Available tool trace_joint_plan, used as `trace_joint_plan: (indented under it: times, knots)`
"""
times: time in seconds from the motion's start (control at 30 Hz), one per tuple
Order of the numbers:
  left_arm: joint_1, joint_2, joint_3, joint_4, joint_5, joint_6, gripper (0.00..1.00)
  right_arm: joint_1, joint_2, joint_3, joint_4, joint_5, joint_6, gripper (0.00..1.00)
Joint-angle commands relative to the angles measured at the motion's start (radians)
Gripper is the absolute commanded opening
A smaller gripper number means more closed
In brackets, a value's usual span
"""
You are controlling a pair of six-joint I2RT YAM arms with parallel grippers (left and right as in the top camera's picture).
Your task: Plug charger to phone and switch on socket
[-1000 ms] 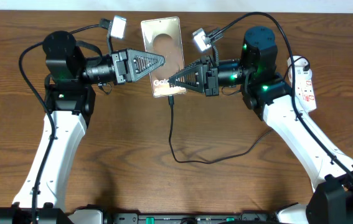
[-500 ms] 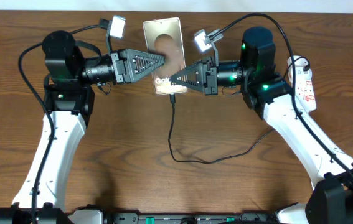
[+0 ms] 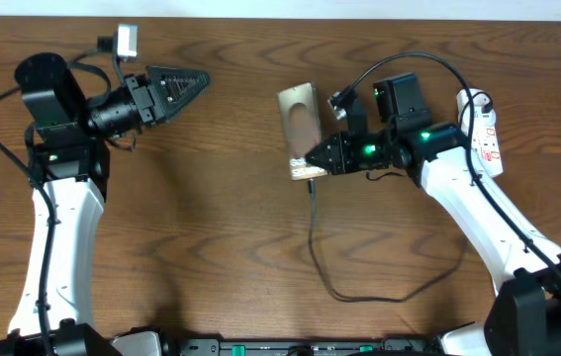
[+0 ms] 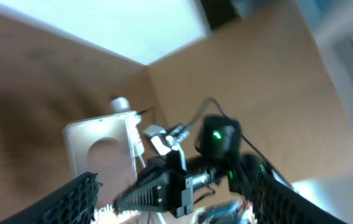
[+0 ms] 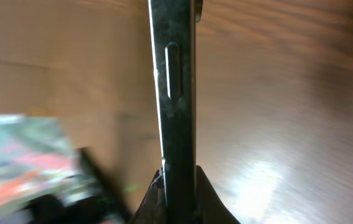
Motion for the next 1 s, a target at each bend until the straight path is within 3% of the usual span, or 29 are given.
trace_joint_plan:
  times: [0.0, 0.2, 0.3, 0.57, 0.6, 0.97]
  knots:
    - [0.010, -0.004, 0.012, -0.196, -0.224, 0.155, 0.77, 0.019, 0.035, -0.006, -0.003, 0.163, -0.088, 0.01]
    - [-0.016, 0.024, 0.012, -0.596, -0.696, 0.288, 0.77, 0.019, 0.171, -0.008, 0.005, 0.136, -0.088, 0.01]
    - [-0.020, 0.028, 0.012, -0.665, -0.790, 0.304, 0.78, 0.019, 0.237, -0.008, 0.031, 0.091, -0.088, 0.01]
    - [-0.019, 0.028, 0.012, -0.696, -0.838, 0.304, 0.79, 0.018, 0.356, -0.008, 0.080, 0.039, -0.060, 0.01]
    - [-0.019, 0.028, 0.012, -0.696, -0.838, 0.304, 0.98, 0.018, 0.369, -0.008, 0.081, 0.039, -0.060, 0.01]
    - [-0.019, 0.028, 0.012, -0.696, -0.838, 0.304, 0.98, 0.018, 0.433, -0.008, 0.088, 0.121, -0.061, 0.04]
